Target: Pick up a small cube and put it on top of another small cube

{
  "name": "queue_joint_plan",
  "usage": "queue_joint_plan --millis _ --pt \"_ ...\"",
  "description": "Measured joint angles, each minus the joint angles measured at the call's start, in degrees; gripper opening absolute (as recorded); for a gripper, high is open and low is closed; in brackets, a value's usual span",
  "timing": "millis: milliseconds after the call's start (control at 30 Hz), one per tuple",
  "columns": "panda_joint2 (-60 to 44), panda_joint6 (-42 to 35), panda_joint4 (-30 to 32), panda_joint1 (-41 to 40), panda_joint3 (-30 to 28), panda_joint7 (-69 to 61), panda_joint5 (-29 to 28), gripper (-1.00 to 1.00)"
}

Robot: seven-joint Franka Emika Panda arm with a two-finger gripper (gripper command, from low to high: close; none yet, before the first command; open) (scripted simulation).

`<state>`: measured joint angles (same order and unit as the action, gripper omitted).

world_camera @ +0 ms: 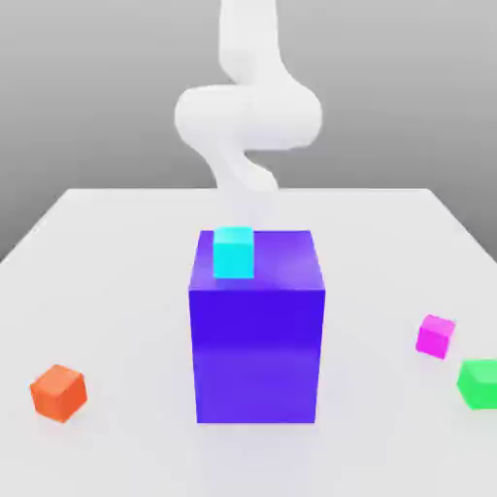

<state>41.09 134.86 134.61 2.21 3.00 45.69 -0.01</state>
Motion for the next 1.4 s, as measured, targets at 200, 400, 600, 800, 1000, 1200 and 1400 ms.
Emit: queue_joint_plan --millis 200,400,600,800,1000,1200,1400 --pt "-13.1 8.4 7.4 6.3 8.2 0.0 -0.6 0.0" --pt "-25.5 16.3 14.5 12.4 16.0 0.5 -1.9 0.0" --pt "-38.2 24.2 21.6 20.0 23.4 2.0 -4.4 0.0" --pt "-49.7 31.7 24.0 26.7 20.7 8.8 -13.9 0.0" --pt "-59.1 38.6 21.7 38.2 6.6 17.6 -25.4 -1.0" --pt "-59.7 39.2 21.5 39.1 5.6 18.1 -26.1 -1.0" --pt "-52.1 33.7 23.5 31.6 15.4 10.3 -15.8 -1.0"
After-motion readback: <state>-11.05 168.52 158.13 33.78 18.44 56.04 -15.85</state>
